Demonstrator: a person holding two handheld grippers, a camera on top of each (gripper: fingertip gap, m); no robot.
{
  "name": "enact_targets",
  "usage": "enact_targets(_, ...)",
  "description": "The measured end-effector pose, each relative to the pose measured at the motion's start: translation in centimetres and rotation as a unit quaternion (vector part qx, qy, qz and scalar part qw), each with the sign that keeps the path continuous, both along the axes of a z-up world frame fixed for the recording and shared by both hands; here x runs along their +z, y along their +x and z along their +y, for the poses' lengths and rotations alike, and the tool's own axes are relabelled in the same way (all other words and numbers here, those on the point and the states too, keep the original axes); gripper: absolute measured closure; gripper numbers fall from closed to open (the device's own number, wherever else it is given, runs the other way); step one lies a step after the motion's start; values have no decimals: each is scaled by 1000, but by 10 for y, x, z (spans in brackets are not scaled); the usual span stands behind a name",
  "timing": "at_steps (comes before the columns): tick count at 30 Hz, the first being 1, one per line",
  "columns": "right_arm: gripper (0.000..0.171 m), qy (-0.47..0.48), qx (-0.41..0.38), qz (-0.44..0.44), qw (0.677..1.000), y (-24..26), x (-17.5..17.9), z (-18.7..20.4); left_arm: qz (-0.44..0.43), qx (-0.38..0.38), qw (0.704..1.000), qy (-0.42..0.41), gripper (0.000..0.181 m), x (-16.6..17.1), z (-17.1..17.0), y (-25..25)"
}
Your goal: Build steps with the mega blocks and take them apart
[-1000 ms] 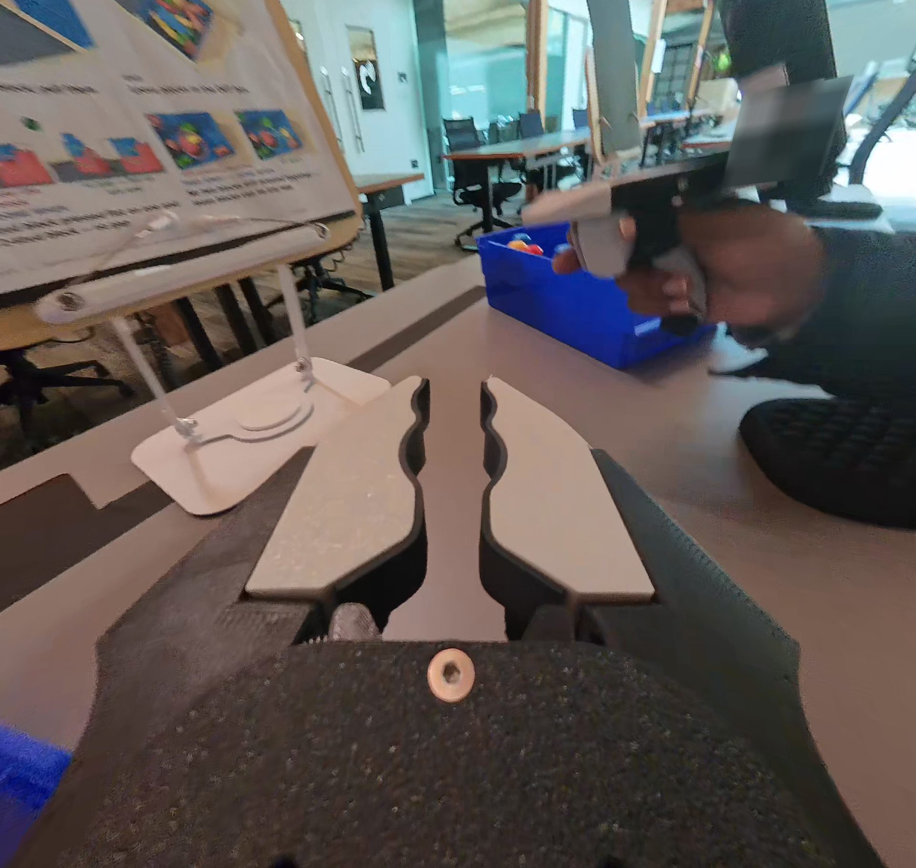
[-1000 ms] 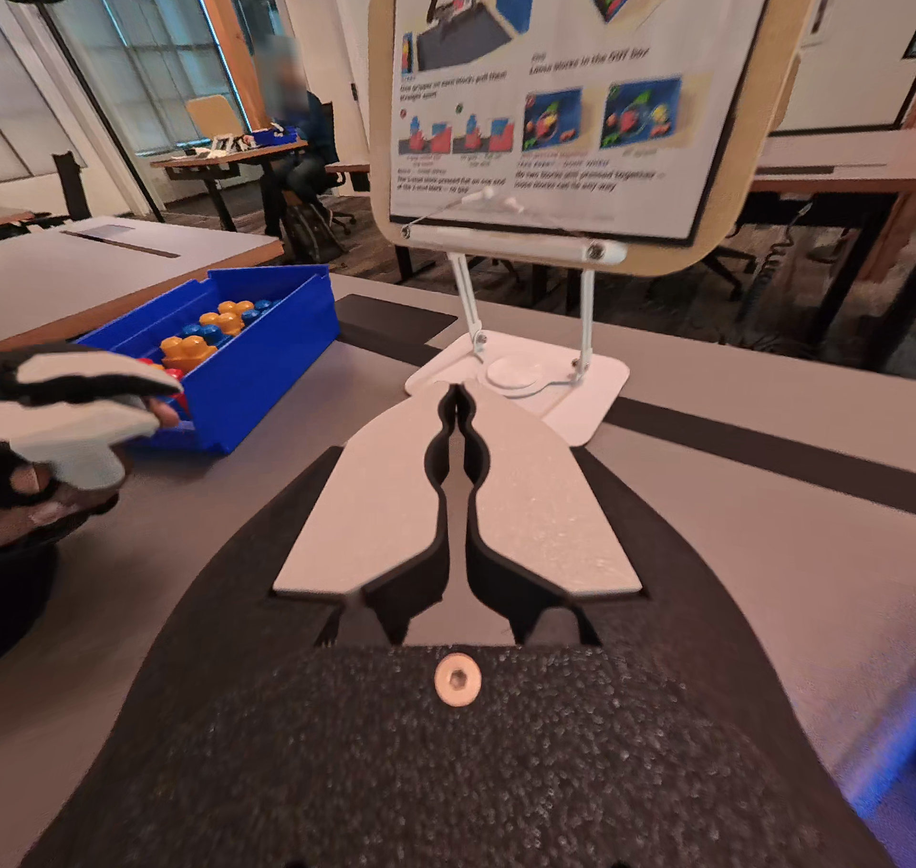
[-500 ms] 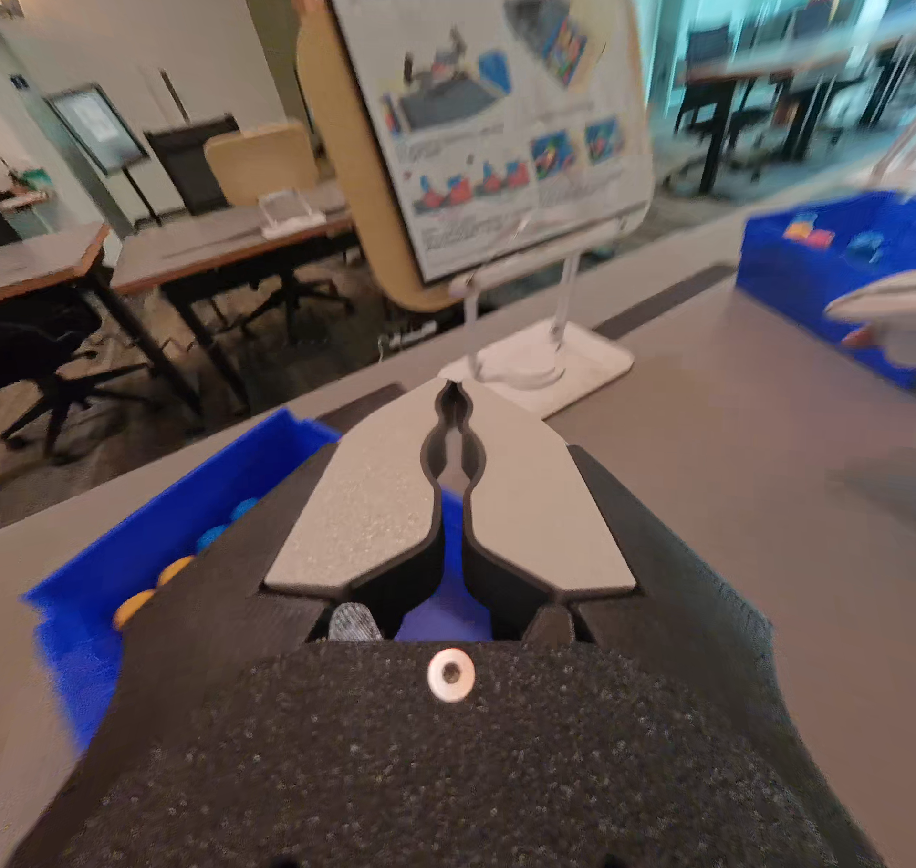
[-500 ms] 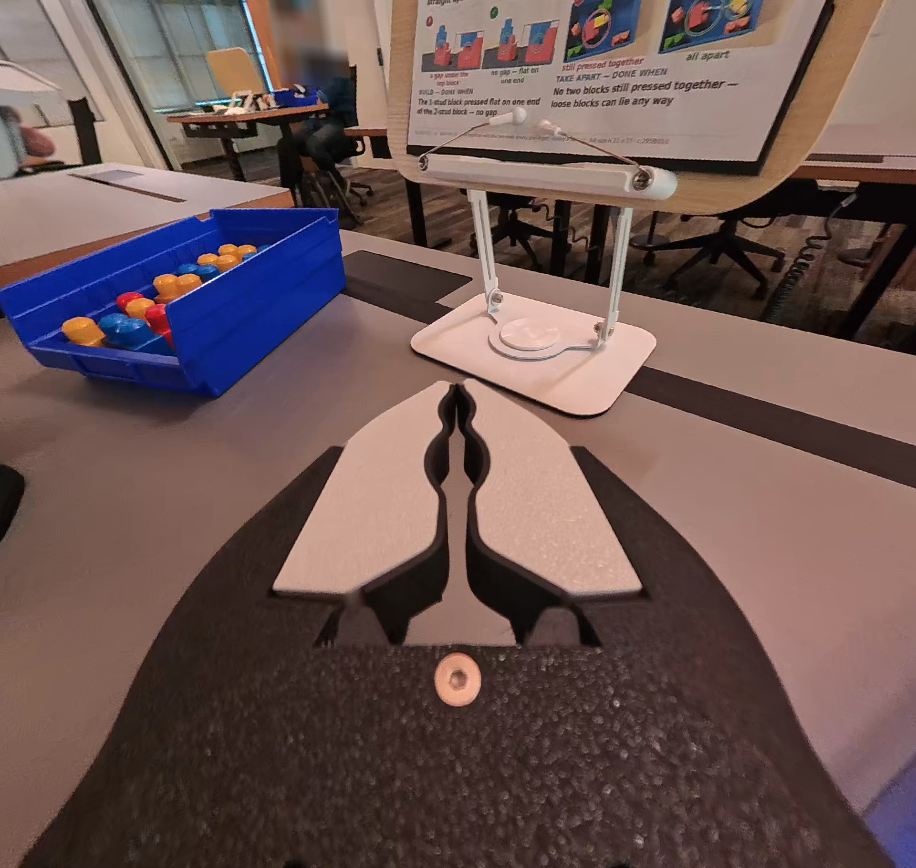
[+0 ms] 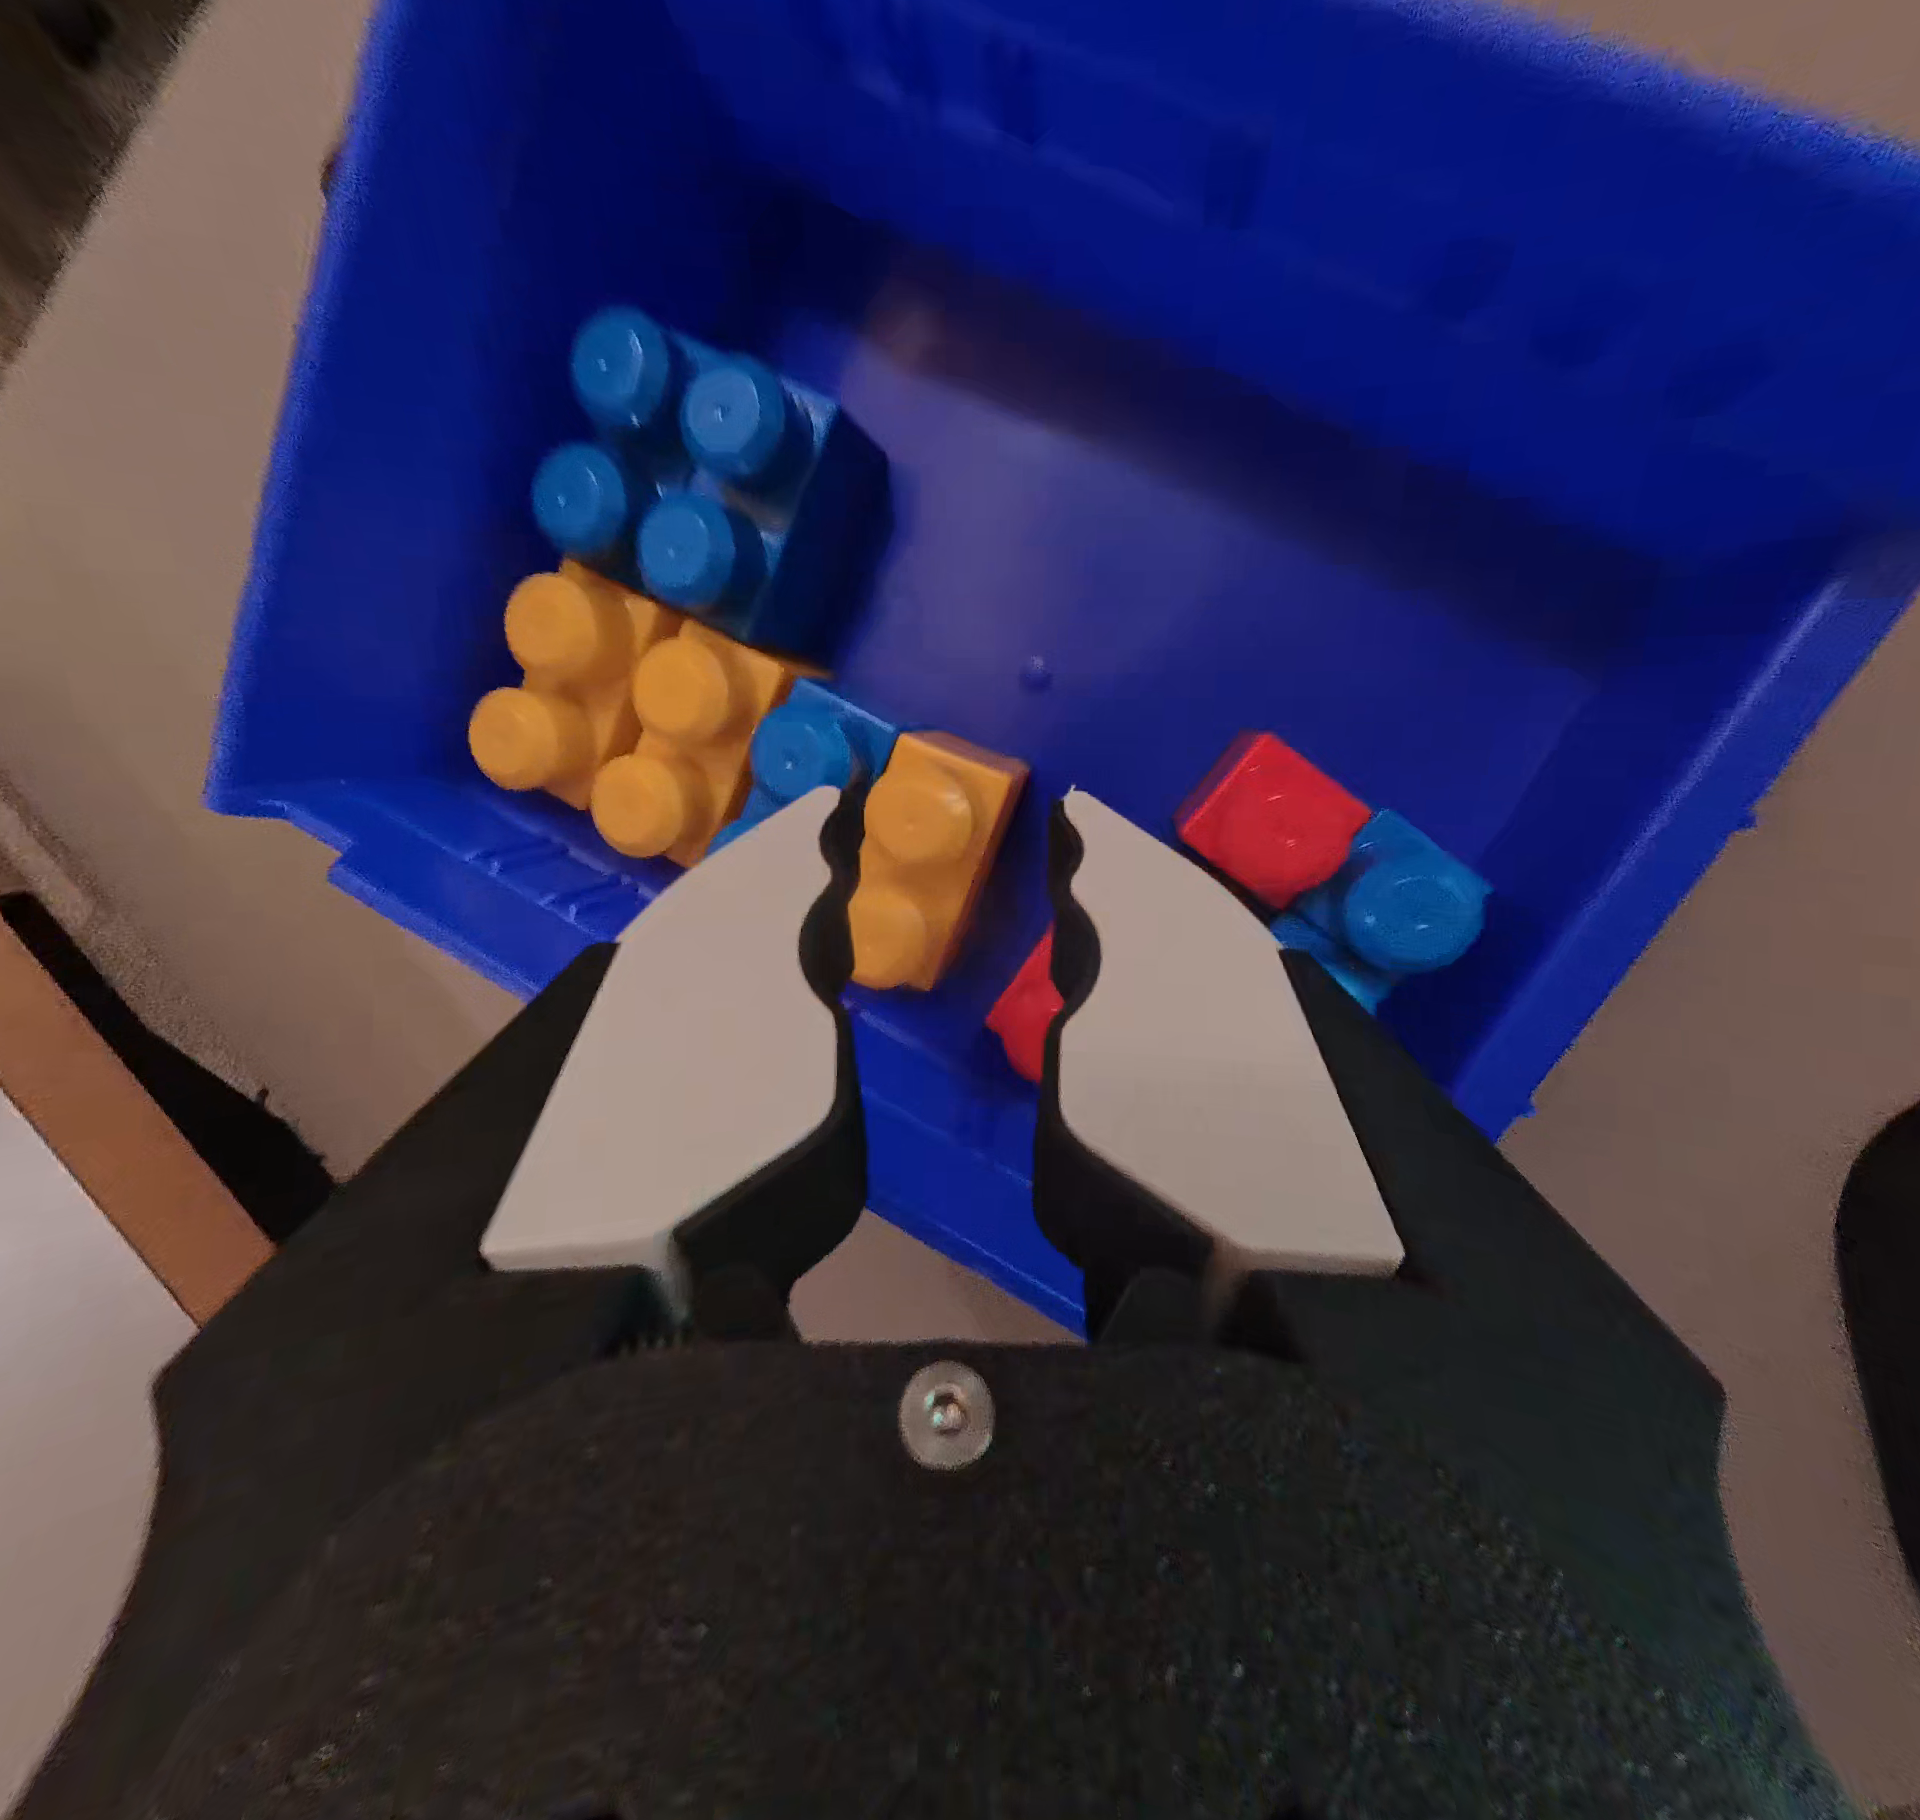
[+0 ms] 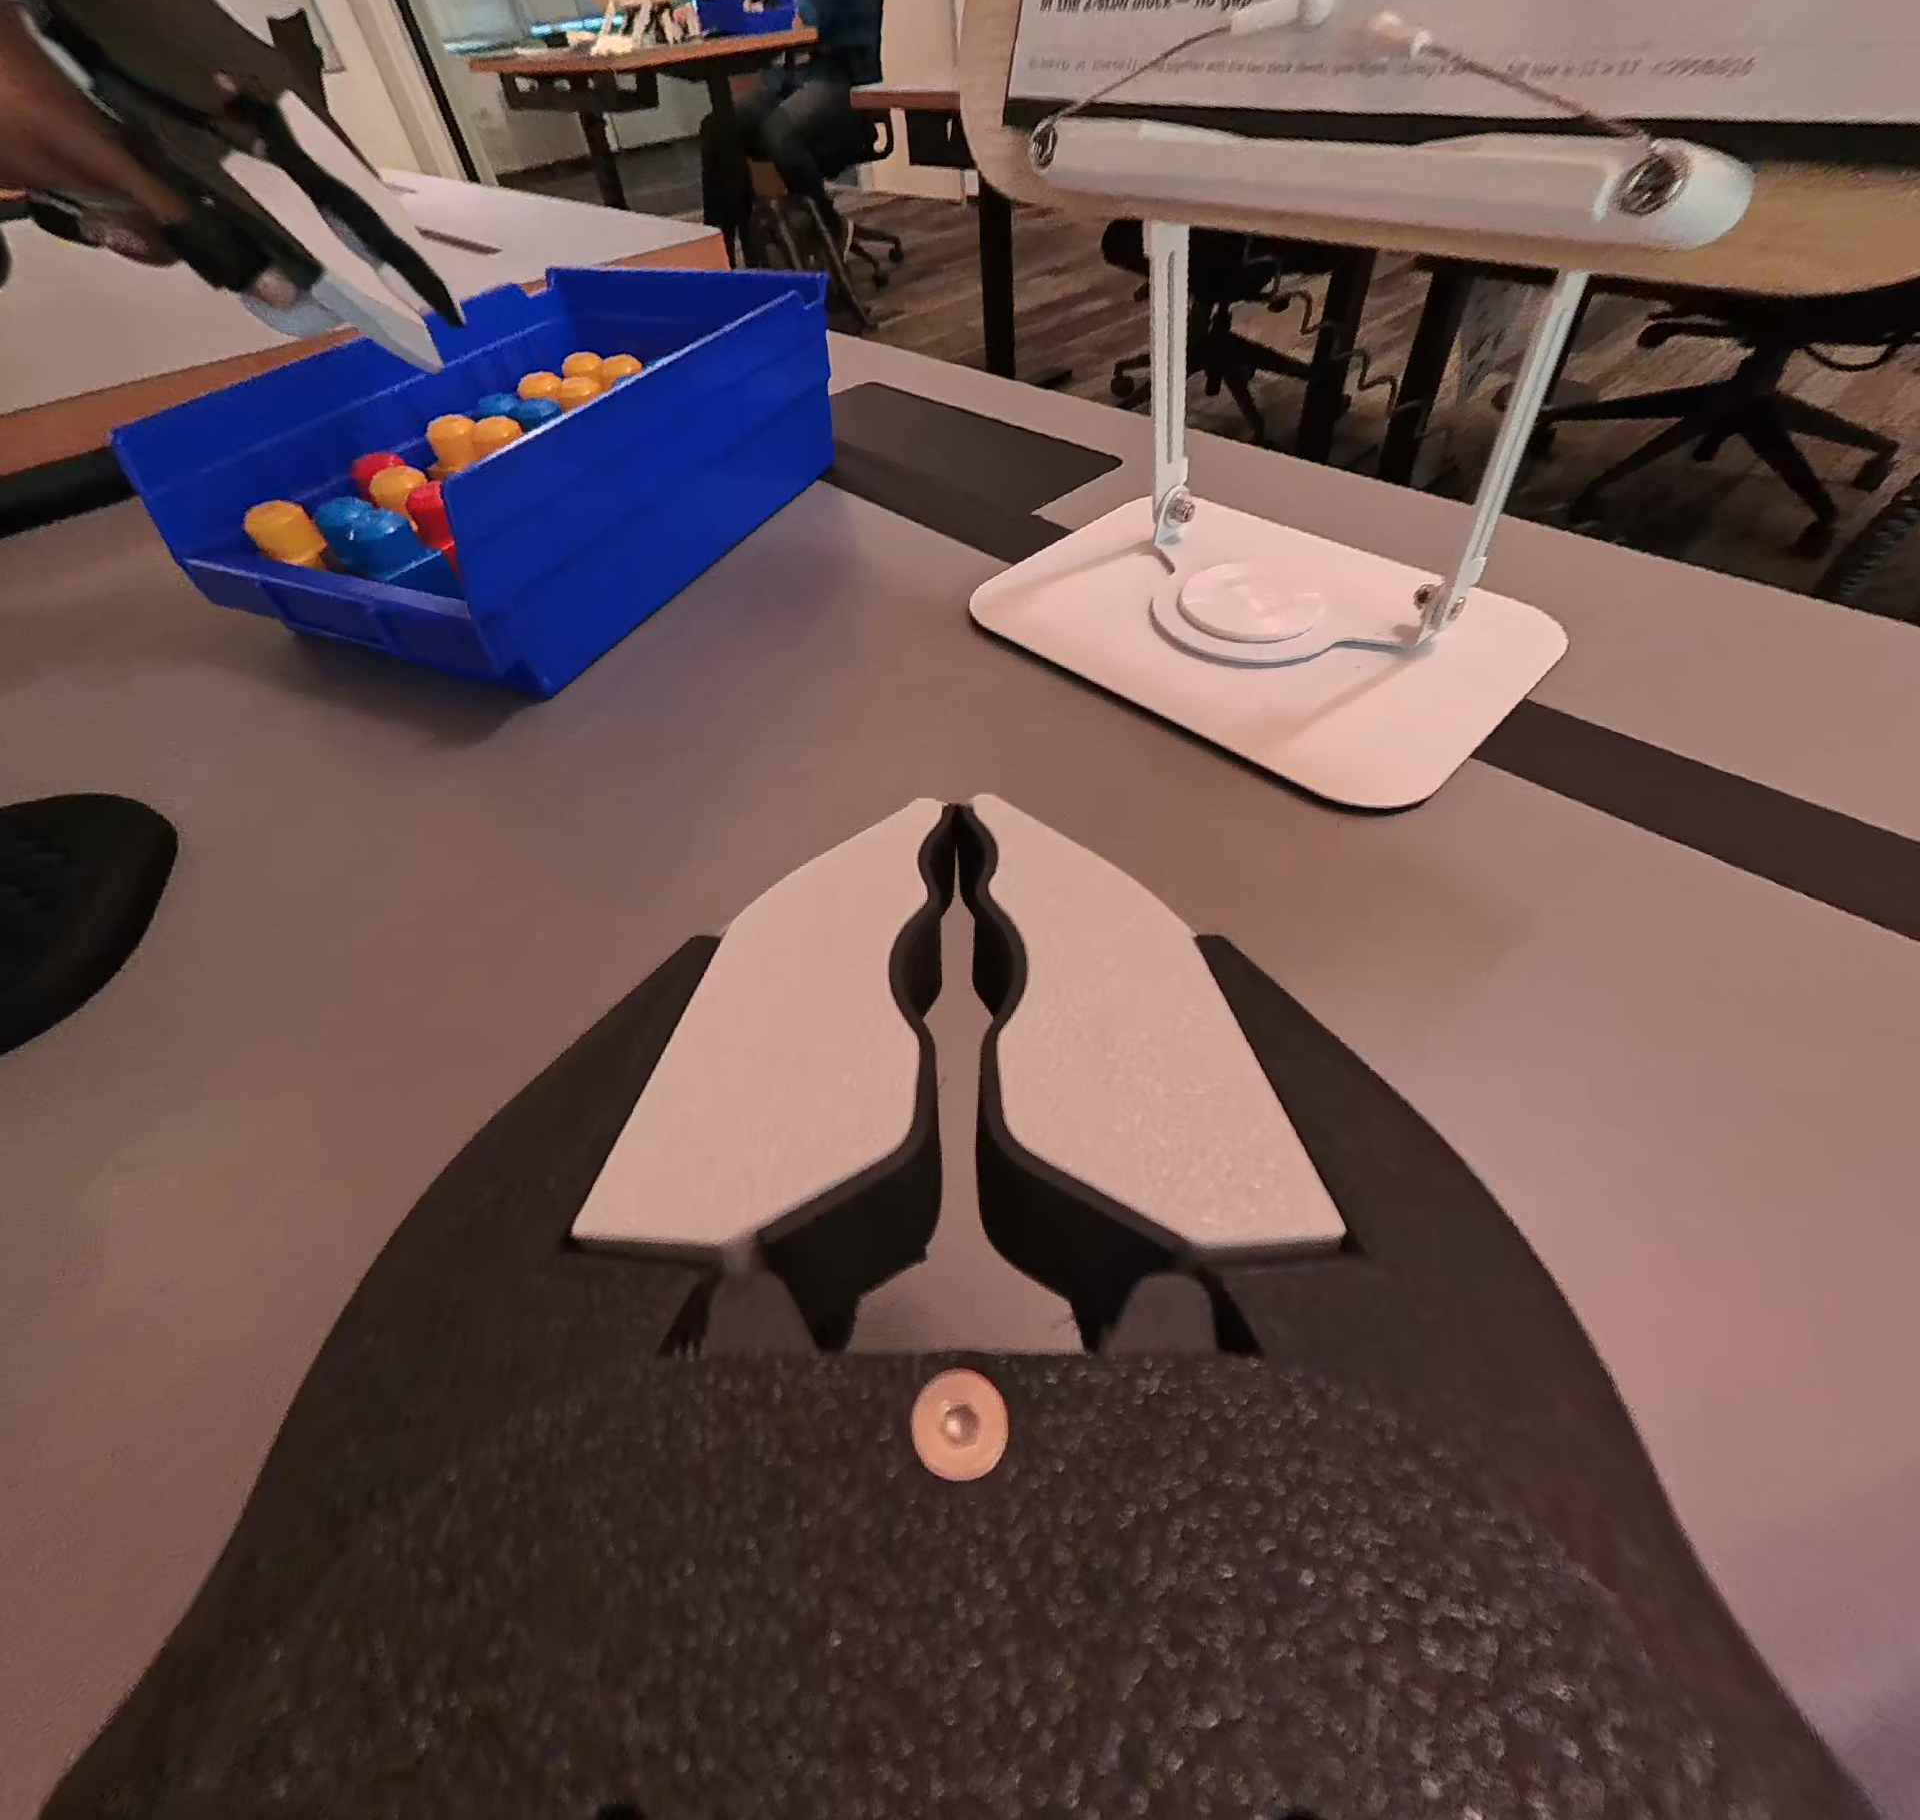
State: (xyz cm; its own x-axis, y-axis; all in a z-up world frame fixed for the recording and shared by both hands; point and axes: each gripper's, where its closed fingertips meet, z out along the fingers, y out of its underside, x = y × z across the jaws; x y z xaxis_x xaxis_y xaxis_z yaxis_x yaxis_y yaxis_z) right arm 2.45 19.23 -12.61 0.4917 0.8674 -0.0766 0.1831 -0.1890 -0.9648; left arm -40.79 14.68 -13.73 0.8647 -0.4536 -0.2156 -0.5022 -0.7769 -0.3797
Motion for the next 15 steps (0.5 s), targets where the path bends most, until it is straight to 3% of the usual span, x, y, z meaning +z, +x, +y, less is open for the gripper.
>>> enact_targets(8,171,-6,17,-29,999,-5,-12,-6,35,2,995,-91,139,-38,0,-18)
enact_targets(15,171,-10,25,-35,999,-6,-16,-8,88,-21,987,-132,148,-59,-2,-22)
